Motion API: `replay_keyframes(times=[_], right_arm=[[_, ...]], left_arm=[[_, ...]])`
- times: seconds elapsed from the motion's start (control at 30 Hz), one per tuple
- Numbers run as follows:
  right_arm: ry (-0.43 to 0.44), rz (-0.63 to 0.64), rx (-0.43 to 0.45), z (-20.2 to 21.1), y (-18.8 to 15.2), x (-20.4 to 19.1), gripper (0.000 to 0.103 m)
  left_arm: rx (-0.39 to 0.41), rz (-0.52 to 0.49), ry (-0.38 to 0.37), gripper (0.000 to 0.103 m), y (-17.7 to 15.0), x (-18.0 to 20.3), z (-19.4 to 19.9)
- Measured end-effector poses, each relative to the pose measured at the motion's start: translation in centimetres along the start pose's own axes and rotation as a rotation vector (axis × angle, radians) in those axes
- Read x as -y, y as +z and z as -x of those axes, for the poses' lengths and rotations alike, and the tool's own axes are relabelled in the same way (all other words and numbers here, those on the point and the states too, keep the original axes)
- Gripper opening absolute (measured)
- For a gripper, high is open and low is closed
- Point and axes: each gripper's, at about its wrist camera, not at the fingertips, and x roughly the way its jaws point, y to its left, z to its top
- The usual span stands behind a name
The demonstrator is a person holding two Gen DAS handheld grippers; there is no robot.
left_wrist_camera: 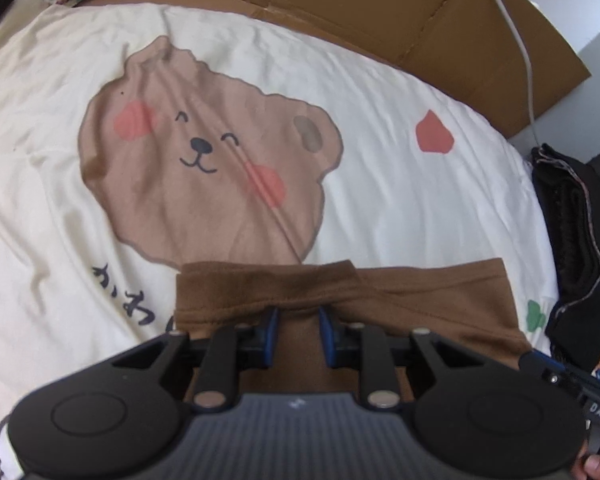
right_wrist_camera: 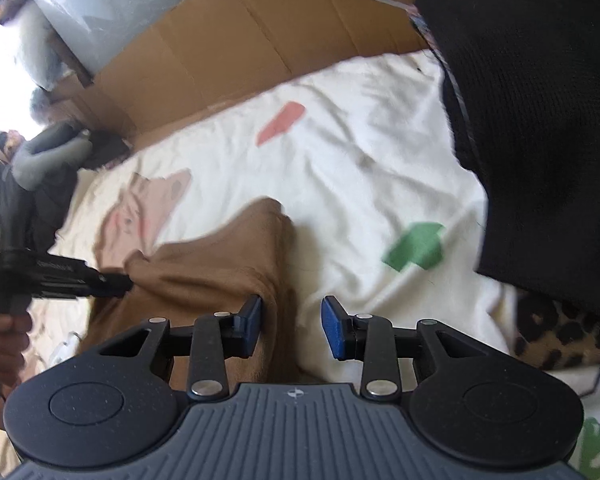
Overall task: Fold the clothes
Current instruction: 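Press the folded shirt flat with the left gripper while the right gripper grasps its edge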
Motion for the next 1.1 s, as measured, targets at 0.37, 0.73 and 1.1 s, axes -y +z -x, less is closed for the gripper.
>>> replay_keyframes(times=[0.37, 0.73, 1.1], right_arm=[[0.072, -0.071, -0.012, -2.3, 0.3, 1.0, 0.044], [0.247, -0.299, -0.049, -4.4, -0.7, 4.9, 0.047], [0.256, -0.207, -0.034, -1.9, 0.5, 3.0, 0.023]], left_arm=[[-0.044, -0.077, 0.054, 0.028, -0.6, -0.1, 2.4], [-0.055, -0.039, 0.091, 0.033, -2.2, -2.4, 4.4], [-0.067, -0.003, 0.102, 0.033, -3.8, -4.3, 5.1]])
